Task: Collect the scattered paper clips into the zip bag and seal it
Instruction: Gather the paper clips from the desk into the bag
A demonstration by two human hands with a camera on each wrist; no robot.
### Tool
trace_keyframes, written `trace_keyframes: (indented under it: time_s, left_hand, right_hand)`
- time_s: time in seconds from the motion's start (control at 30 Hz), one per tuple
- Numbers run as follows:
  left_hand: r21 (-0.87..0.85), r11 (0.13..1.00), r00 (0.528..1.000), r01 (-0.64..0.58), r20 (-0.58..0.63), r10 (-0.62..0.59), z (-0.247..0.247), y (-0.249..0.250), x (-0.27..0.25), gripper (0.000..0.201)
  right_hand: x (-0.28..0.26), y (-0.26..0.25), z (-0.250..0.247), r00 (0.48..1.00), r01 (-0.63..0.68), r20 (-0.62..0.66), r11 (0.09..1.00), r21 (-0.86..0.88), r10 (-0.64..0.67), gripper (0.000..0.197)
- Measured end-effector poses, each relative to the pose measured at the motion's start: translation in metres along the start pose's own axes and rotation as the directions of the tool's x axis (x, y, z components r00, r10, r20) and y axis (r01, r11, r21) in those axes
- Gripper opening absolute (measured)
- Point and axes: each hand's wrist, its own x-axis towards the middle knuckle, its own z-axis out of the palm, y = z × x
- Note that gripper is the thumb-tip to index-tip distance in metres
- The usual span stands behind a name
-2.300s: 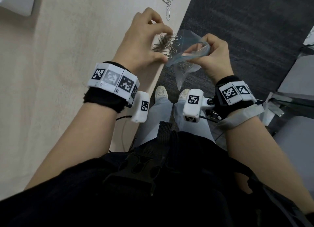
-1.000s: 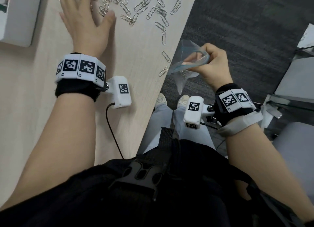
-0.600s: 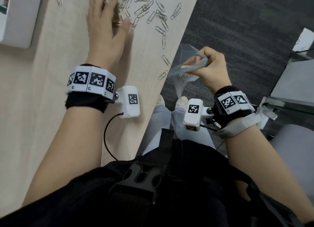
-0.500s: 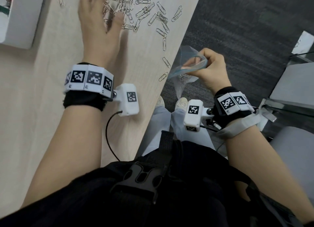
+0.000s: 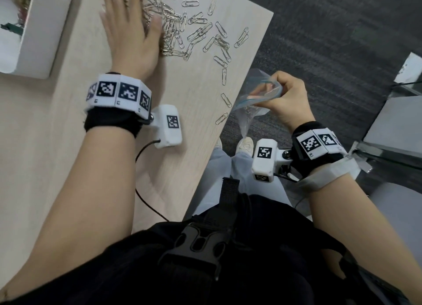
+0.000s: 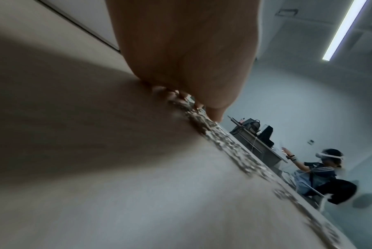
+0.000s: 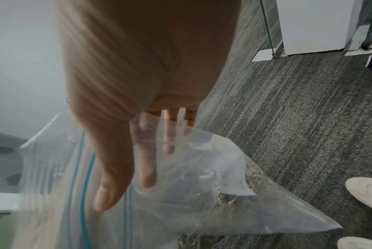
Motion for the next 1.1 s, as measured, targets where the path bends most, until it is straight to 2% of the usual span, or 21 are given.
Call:
trace_keyframes:
  time_s: [0.1, 0.17, 0.23, 0.3, 0.47, 0.53, 0.6, 0.73, 0.83, 0.9, 1.0, 1.1]
  left_hand:
    - [-0.114, 0.992, 0.998, -0.061, -0.006, 0.061, 0.008, 0.014, -0.013, 0.057]
    - [-0.187, 0.978, 0.99, -0.089, -0.129, 0.065, 0.009, 0.021, -0.016, 0.051]
    - [-0.173, 0.977, 0.96, -0.123, -0.27, 0.074, 0.006, 0.024, -0.011, 0.045]
    - [-0.148, 0.979, 0.944, -0.14, -0.319, 0.086, 0.003, 0.027, 0.001, 0.045]
    - [-0.086, 0.996, 0.968, 0.009, -0.251, -0.031, 0.0, 0.03, 0.029, 0.06]
    - [-0.062, 0.997, 0.967, 0.048, -0.245, -0.062, -0.002, 0.032, 0.031, 0.058]
    - [-0.097, 0.995, 0.973, 0.022, -0.225, -0.043, -0.002, 0.034, 0.028, 0.048]
    - [-0.208, 0.975, 0.992, -0.077, -0.109, 0.055, 0.004, 0.039, 0.005, 0.029]
    - [-0.24, 0.967, 0.996, -0.09, -0.038, 0.083, 0.008, 0.045, -0.01, 0.02]
    - [-0.273, 0.956, 0.994, -0.104, -0.058, 0.092, 0.009, 0.051, -0.016, 0.02]
    - [-0.276, 0.943, 0.978, -0.183, -0.149, 0.146, 0.01, 0.062, -0.018, 0.027]
    - [-0.245, 0.934, 0.964, -0.26, -0.128, 0.234, 0.012, 0.073, -0.009, 0.035]
  right_hand:
    - [0.004, -0.001, 0.0, 1.0, 0.004, 0.007, 1.0, 0.004, -0.004, 0.04]
    - [0.006, -0.001, 0.0, 1.0, 0.003, 0.017, 1.0, 0.002, -0.003, 0.04]
    - [0.008, -0.002, 0.0, 1.0, 0.0, 0.022, 1.0, -0.006, 0.0, 0.04]
    - [0.009, -0.003, -0.001, 1.0, -0.001, 0.021, 1.0, -0.01, 0.002, 0.04]
    - [0.011, -0.001, -0.003, 1.0, 0.003, 0.013, 1.0, -0.006, -0.003, 0.044]
    - [0.01, 0.0, -0.004, 1.0, 0.005, 0.011, 1.0, -0.006, -0.005, 0.044]
    - [0.01, 0.0, -0.003, 1.0, 0.0, 0.013, 1.0, 0.004, 0.0, 0.044]
    - [0.009, -0.001, -0.002, 1.0, 0.0, 0.011, 0.999, 0.038, 0.0, 0.044]
    - [0.008, 0.0, -0.002, 1.0, -0.006, 0.009, 0.999, 0.037, 0.005, 0.044]
    - [0.008, 0.0, -0.002, 1.0, -0.005, 0.004, 0.999, 0.037, 0.004, 0.043]
    - [0.007, -0.001, -0.004, 1.0, 0.006, -0.011, 0.999, 0.034, -0.006, 0.043]
    - [0.007, -0.001, -0.007, 1.0, 0.009, -0.015, 0.999, 0.04, -0.009, 0.043]
